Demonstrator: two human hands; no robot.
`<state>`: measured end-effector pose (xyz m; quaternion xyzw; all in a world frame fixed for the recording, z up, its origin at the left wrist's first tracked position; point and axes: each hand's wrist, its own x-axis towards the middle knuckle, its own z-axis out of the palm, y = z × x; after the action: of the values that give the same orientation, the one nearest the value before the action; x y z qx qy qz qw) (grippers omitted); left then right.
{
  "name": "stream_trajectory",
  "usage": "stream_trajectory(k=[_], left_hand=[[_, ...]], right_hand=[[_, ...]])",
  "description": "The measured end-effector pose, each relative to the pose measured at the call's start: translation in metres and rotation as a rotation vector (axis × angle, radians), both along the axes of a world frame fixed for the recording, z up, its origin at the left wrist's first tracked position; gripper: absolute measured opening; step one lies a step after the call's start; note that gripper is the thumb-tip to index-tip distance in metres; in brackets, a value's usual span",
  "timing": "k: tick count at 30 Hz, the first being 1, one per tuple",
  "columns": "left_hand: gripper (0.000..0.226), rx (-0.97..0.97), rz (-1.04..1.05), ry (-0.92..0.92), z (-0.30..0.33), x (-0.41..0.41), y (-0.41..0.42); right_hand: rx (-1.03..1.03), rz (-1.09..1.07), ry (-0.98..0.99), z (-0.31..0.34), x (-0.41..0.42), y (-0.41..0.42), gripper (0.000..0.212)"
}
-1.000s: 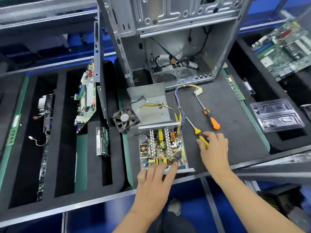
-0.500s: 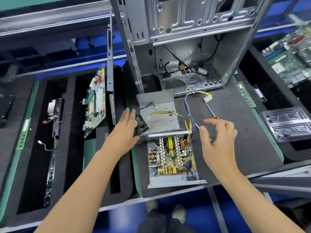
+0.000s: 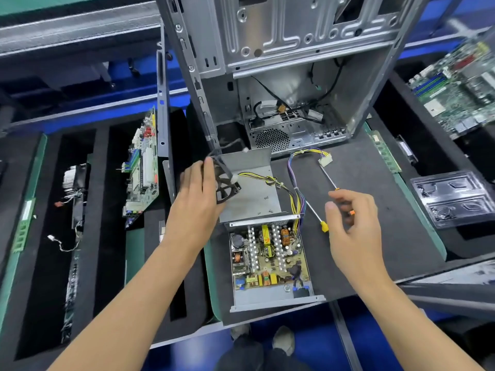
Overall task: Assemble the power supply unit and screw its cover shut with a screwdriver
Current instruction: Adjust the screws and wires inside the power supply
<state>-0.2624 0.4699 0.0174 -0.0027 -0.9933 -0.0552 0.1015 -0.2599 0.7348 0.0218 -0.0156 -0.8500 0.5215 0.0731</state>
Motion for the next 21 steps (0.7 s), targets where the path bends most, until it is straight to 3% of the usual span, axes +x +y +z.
stream_trajectory(k=[6, 8, 12, 14, 17, 21], left_hand=[[0.081, 0.107, -0.166, 0.345, 0.028, 0.018, 0.005], [0.082, 0.178, -0.229, 0.363, 0.038, 0.026, 0.013], [0.085, 0.223, -0.421, 0.210, 0.048, 0.047, 0.033], [0.091, 0.255, -0.437, 0.124, 0.049, 0.058, 0.038], [0.083, 0.242, -0.489, 0.086, 0.038, 0.076, 0.042], [0.094, 0.088, -0.466, 0.026, 0.016, 0.100, 0.046]], right_hand=[[-0.124, 0.096, -0.052, 0.027, -0.003, -0.014, 0.018], [-0.121, 0.215, -0.074, 0.042, -0.005, -0.019, 0.033], [-0.192, 0.474, -0.075, 0.072, -0.007, -0.023, 0.075], [-0.242, 0.567, -0.134, 0.081, -0.007, -0.020, 0.062], [-0.231, 0.573, -0.230, 0.080, -0.006, -0.012, 0.016], [-0.081, 0.643, -0.358, 0.062, 0.002, 0.003, 0.014]])
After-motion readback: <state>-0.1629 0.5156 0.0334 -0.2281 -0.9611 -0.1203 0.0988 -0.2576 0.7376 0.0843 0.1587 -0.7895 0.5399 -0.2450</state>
